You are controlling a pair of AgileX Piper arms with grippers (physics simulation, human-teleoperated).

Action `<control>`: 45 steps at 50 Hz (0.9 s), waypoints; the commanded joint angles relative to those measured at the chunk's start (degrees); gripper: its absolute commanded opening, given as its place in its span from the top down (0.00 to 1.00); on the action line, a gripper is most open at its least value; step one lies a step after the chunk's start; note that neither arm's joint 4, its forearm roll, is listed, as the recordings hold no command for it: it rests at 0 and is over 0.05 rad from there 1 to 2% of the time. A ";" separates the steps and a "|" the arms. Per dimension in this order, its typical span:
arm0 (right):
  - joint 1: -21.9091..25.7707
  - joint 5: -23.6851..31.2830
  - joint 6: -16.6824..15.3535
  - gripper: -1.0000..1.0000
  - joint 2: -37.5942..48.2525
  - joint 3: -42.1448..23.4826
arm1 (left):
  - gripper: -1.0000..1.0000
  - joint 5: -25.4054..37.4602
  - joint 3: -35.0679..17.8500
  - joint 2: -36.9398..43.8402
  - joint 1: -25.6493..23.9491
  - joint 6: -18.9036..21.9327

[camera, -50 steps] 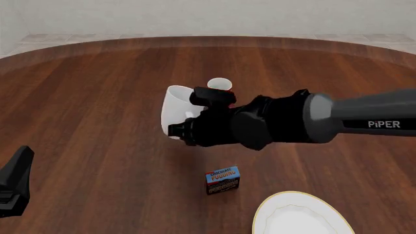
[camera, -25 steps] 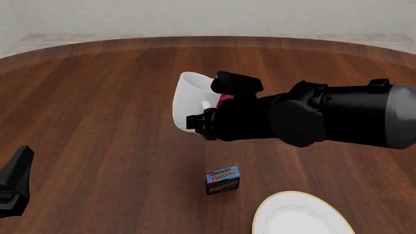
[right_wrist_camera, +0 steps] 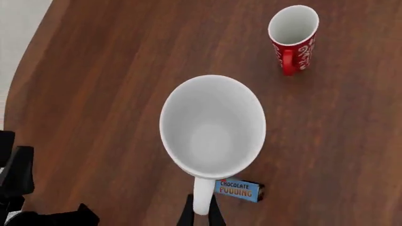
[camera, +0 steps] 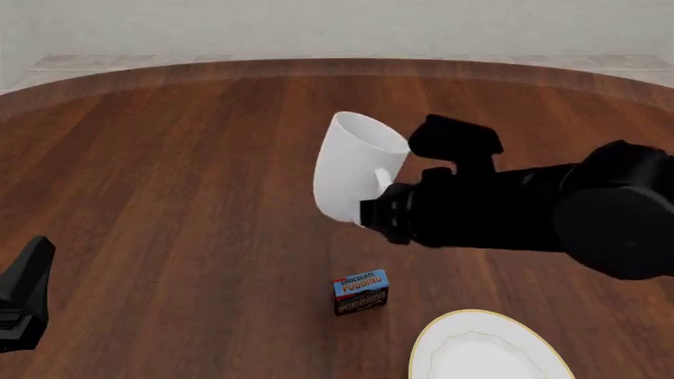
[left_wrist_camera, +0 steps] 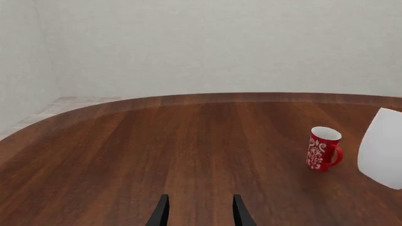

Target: Put the white mug on the plate.

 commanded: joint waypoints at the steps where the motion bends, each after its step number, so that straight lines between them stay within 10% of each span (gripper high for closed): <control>1: -0.48 3.68 -0.03 1.00 -8.02 3.39 | 0.00 0.00 0.00 0.00 0.01 0.02; 45: -0.09 12.94 0.39 1.00 -24.48 11.99 | 0.00 0.00 0.00 0.00 0.00 0.01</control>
